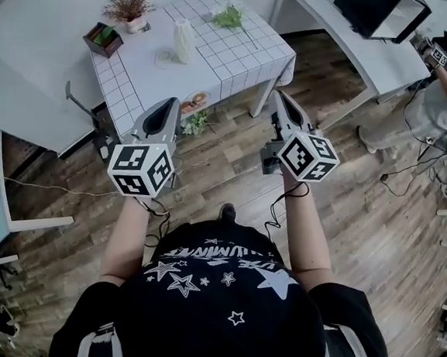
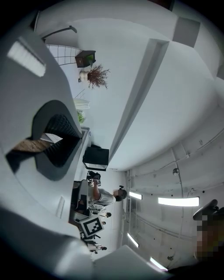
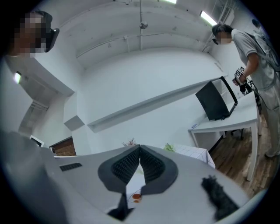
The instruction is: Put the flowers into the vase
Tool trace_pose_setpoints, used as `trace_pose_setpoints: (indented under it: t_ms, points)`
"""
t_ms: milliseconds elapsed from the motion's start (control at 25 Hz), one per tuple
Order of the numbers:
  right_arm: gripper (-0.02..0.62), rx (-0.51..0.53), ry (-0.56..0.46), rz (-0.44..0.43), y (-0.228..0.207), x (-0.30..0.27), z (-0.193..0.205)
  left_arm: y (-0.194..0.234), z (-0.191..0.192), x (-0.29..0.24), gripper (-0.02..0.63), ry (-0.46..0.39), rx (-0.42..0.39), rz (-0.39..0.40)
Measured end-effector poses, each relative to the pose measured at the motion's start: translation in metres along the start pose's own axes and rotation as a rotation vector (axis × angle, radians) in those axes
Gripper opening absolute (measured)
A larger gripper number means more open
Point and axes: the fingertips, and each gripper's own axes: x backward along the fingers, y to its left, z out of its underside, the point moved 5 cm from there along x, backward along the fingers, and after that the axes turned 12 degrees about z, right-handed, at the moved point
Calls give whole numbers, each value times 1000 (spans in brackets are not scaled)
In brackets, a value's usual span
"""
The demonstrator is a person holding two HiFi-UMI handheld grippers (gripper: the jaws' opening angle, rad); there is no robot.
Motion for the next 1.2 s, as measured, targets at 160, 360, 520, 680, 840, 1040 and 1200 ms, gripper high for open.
trace_pose_setpoints:
  t_ms: [160,360,520,680,840,1040,1200]
  points:
    - [11,-22,23,6,-37,-11,-5,-7,3,-22,8,-3,-4,-47]
    - [11,-42,62,-9,-64,-24,1,-10,20,-33,9,38,-35,-108]
    - [11,-54,86,-27,-69,-42,9,-2,21,-34,9,31,-36,-157]
    - [11,-43,106,-51,-59,-62,15,18,15,-28,9,-3,-54,-223]
    - [10,-9,102,-65,-58,-80,12,42,13,-41,9,-23,-28,-229]
    - [11,15,97,-27,-70,-105,3,55,11,-85,9,-20,-24,-148]
    - [11,34,76,8,-82,-130,-9,70,10,-124,9,-18,-17,-97]
